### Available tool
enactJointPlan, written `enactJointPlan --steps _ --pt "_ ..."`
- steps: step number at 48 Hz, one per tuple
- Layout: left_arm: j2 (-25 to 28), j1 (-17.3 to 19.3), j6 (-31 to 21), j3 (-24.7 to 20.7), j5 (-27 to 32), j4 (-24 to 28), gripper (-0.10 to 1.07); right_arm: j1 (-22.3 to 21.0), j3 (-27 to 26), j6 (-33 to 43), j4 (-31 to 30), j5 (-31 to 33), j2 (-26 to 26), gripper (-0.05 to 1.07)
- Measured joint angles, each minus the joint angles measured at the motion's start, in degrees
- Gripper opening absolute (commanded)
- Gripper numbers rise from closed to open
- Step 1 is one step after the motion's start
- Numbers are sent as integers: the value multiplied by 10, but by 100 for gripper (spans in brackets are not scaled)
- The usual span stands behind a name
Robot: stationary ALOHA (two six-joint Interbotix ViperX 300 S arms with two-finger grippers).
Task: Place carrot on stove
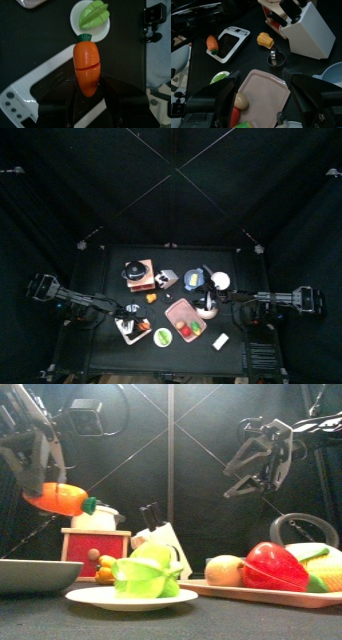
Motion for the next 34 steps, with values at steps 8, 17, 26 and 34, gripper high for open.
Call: enactJointPlan --steps 8,17,26,34 --pt "-62 0 1 69 -11 -57 68 -3 0 0 1 0 6 98" --pt "-90 0 2 120 -46 -91 69 -8 0 0 1 0 18 98" --pt "-89 0 2 137 -72 -102 71 -11 -2 0 2 -2 30 98" --pt "-87 0 2 140 -93 -103 77 -13 -4 1 1 -4 35 98"
